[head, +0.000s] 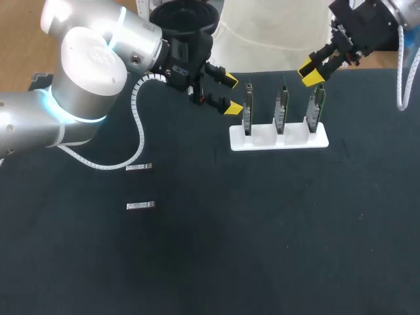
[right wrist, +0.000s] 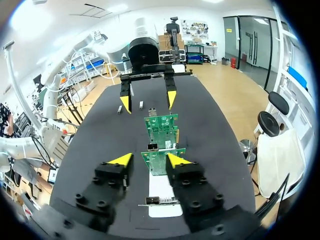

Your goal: Pick up the optical module with the left hand, and insert it into the network port with the right hand.

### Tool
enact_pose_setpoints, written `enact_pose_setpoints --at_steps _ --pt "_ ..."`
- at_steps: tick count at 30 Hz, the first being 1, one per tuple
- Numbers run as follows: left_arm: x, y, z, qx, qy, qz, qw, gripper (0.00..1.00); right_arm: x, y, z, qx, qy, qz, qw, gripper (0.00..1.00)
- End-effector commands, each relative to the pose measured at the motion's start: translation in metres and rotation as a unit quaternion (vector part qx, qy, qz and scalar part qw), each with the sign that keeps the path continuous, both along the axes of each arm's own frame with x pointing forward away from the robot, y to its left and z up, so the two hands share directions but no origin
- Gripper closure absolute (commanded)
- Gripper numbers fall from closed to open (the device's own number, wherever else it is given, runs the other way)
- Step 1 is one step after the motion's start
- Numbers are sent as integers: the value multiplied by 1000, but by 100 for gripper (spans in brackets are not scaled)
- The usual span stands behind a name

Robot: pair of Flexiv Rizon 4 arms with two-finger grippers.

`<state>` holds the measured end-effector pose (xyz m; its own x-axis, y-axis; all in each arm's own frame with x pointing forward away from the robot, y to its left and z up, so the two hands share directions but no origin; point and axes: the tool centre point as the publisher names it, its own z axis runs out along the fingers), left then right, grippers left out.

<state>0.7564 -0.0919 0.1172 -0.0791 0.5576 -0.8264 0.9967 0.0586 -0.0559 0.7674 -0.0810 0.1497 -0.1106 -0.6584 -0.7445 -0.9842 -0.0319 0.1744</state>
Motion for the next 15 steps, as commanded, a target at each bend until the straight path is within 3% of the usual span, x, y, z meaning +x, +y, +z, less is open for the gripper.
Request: enact_pose_setpoints --at_steps 1,7,15 --pt "2 -1 0 2 2 -1 1000 0 -1 0 0 1 -1 -1 1000 0" --pt "0 1 2 3 1 -7 1000 0 -1 0 0 1 -1 -1 1000 0" --pt "-17 32 23 35 -34 11 999 0 -1 0 0 1 -1 -1 1000 0"
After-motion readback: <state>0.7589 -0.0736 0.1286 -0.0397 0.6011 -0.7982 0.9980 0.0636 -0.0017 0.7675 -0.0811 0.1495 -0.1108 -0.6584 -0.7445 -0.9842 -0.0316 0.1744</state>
